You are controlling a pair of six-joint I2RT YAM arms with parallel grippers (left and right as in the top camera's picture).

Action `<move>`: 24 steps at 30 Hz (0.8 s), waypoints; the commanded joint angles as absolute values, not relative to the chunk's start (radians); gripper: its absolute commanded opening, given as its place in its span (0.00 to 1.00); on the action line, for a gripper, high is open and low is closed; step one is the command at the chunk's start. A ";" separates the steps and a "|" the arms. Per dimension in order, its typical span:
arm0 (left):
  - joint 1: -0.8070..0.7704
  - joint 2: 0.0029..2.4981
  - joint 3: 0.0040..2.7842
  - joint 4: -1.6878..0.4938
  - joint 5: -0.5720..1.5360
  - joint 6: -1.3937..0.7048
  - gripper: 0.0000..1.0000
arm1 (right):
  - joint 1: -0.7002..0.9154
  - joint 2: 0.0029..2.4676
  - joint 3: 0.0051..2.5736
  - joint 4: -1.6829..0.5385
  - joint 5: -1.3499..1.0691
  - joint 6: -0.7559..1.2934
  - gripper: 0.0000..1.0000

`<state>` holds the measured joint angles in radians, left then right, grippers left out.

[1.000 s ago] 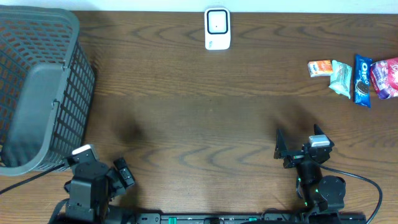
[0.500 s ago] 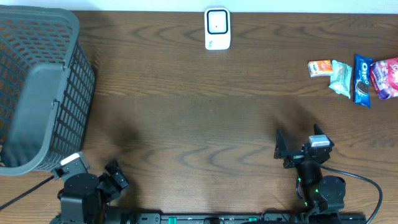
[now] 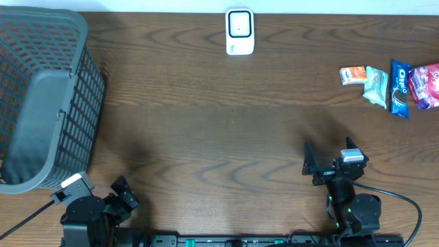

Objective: Scan the item barcode

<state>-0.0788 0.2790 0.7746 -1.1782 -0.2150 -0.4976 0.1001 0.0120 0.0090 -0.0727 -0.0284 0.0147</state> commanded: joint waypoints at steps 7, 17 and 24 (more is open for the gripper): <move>-0.055 0.249 0.740 -0.931 -0.062 -0.376 0.98 | 0.091 0.006 0.006 -0.075 -0.020 0.029 0.99; 0.005 0.101 0.498 -0.565 0.103 -0.295 0.98 | 0.091 0.006 0.006 -0.075 -0.020 0.029 0.99; 0.060 0.003 0.356 -0.313 0.221 -0.242 0.98 | 0.091 0.006 0.006 -0.075 -0.020 0.029 0.99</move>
